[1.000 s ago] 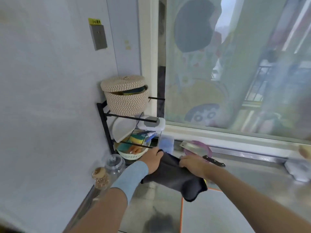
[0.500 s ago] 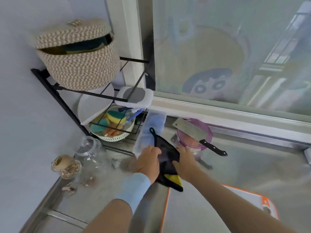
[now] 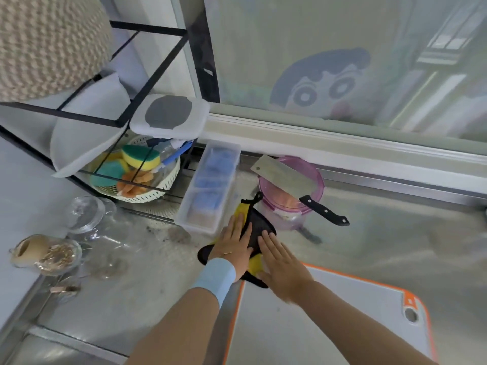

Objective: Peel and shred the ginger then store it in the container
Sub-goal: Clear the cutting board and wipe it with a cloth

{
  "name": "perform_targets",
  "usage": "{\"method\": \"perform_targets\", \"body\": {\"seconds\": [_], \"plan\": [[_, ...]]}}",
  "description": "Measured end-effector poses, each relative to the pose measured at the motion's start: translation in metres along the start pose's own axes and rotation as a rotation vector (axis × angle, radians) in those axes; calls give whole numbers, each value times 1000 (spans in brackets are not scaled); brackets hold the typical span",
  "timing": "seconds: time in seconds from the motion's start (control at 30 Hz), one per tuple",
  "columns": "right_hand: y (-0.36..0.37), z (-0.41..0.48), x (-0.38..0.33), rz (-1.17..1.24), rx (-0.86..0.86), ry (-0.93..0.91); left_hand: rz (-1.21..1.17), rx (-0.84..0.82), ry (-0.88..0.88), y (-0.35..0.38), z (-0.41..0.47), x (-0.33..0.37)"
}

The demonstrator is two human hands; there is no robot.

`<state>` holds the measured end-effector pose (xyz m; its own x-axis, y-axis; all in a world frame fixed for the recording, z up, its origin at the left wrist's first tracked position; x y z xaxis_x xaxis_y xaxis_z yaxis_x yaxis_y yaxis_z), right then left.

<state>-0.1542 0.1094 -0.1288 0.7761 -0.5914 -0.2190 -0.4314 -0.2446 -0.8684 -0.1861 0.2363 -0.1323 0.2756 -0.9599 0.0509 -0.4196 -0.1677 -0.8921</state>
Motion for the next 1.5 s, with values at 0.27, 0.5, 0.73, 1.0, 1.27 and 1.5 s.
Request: {"method": "perform_targets", "body": {"seconds": [0.27, 0.5, 0.73, 1.0, 1.27, 1.5], "plan": [[-6, -21, -38, 43, 126, 96, 87, 42, 111, 23, -62, -25], [13, -25, -111, -39, 100, -93, 151, 126, -255, 15, -152, -106], [23, -16, -194, 61, -87, -242, -50, 0, -140, 54, -169, -130], [41, -31, -223, -120, -15, -265, -65, 170, 22, 80, -241, -141], [52, -41, -249, -93, 31, -169, -233, 83, -169, 78, -255, -156], [94, -122, -232, 23, -174, -85, -216, -290, 66, 85, -268, -83]]}}
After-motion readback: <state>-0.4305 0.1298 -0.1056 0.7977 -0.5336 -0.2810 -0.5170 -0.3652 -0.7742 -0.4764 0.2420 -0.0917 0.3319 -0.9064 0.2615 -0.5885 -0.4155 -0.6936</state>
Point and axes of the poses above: each hand's wrist, its own z-axis towards the middle knuckle, its own y-axis out of the palm, x = y × z, the point moved 7 cm from there along z, towards the middle knuckle, and after that the axes turned 5 degrees about y, right-handed, at the moved point
